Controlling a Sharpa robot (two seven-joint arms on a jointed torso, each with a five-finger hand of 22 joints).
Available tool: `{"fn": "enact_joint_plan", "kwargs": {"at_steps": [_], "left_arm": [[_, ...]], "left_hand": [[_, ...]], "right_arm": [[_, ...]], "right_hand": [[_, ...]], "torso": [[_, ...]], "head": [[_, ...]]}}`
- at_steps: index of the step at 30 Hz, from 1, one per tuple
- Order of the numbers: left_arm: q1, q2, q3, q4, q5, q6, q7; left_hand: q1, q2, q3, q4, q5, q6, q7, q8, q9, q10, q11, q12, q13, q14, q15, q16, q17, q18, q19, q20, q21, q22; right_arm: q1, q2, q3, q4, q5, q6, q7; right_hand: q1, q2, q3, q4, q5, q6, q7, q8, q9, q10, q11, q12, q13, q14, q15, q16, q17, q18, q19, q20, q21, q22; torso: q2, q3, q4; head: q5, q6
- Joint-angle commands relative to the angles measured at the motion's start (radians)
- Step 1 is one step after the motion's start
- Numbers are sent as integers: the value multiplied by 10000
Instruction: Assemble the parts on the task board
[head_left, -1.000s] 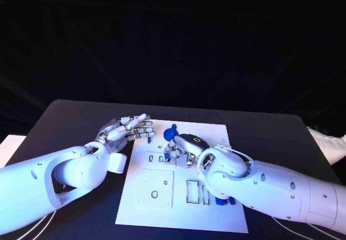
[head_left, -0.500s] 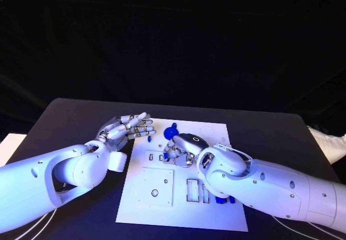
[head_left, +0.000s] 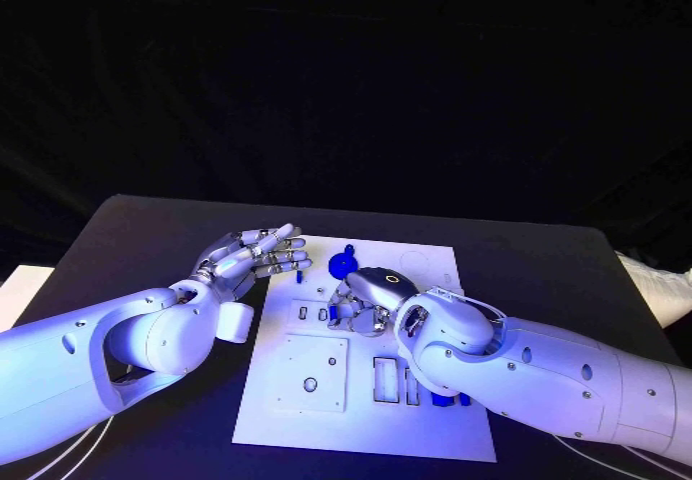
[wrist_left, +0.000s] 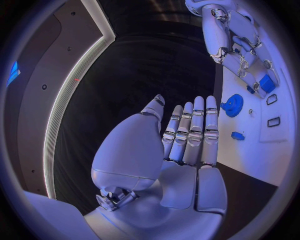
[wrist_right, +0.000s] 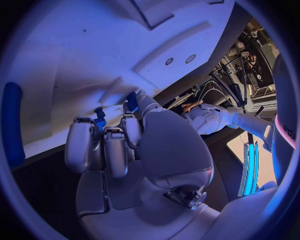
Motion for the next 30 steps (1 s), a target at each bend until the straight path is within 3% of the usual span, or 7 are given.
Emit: {"fn": "enact_joint_plan", "kwargs": {"at_steps": [1, 7, 16, 23, 27, 30], "left_arm": [[5, 7, 5, 31, 29, 198, 97], [5, 0, 5, 34, 36, 198, 84], [5, 3, 5, 41, 40, 219, 47], [5, 33, 5, 2, 10, 251, 16], [5, 62, 5, -69, -101, 215, -102], [5, 96, 4, -175, -351, 252, -399]], "left_hand": [[33, 40, -7, -40, -27, -14, 67, -56, -3, -56, 9, -41, -5, -8, 7, -36, 14, 124, 25, 40, -65, -11], [30, 50, -4, -63, -28, -12, 68, -57, -2, -55, 9, -40, -4, -2, 7, -49, 27, 124, 34, 40, -76, -10], [28, 52, -4, -65, -28, -13, 69, -58, -2, -56, 9, -40, -4, -2, 7, -51, 28, 124, 34, 40, -78, -10], [32, 70, 8, -81, -26, -12, 57, -60, -2, -56, 2, -40, -4, 51, -7, -31, 50, 129, 70, 31, -69, -2], [3, 120, 37, -182, -26, 2, -21, -64, -1, -21, -84, -33, -2, 623, -170, 260, 284, 144, 536, -119, 122, 87], [-80, 110, 25, -227, -39, 59, -224, -56, 5, 379, -359, 93, 65, 2182, -636, 1228, 922, 112, 1754, -616, 824, 404]], "right_arm": [[-68, -20, -49, -31, -281, 538, -430], [-85, -29, -52, 0, -384, 208, -691], [-93, -40, -57, 19, -405, -259, -819], [-144, -126, -59, 174, -389, -1368, -468], [-179, -311, -52, 408, -252, -1939, 92], [-187, -627, -7, 692, 205, -2188, 1034]], "right_hand": [[-153, -115, -35, 90, -22, -140, 68, -75, -3, -139, 64, -147, -1576, 841, 91, -74, 1606, -120, -99, 39, -72, -42], [-589, -471, -283, 371, -71, -347, 132, -147, -39, -387, 141, -645, -1912, 825, 166, -121, 1539, -100, -138, 124, -139, -133], [-1086, -766, -790, 922, 6, -500, 140, -124, -59, -595, 162, -1069, -2248, 801, 191, -193, 1438, -81, -173, 158, -215, -229], [-1098, -936, -1252, 1347, 124, -715, 189, -152, -120, -656, 210, -1151, -2362, 803, 220, -205, 1437, -83, -161, 180, -231, -235], [-988, -997, -1438, 1548, 205, -825, 222, -157, -156, -643, 234, -1099, -2361, 811, 241, -192, 1466, -86, -148, 196, -228, -225], [-837, -1054, -1601, 1716, 231, -1106, 295, -195, -200, -593, 293, -956, -2293, 812, 285, -195, 1468, -87, -146, 229, -234, -230]], "torso": [[2, 2, -11], [8, 3, -12], [8, 3, -7], [5, 18, -13], [9, 37, -18], [-27, 50, -16]], "head": [[4, -10], [-16, -5], [-29, 4], [-26, 24], [10, 32], [22, 8]]}}
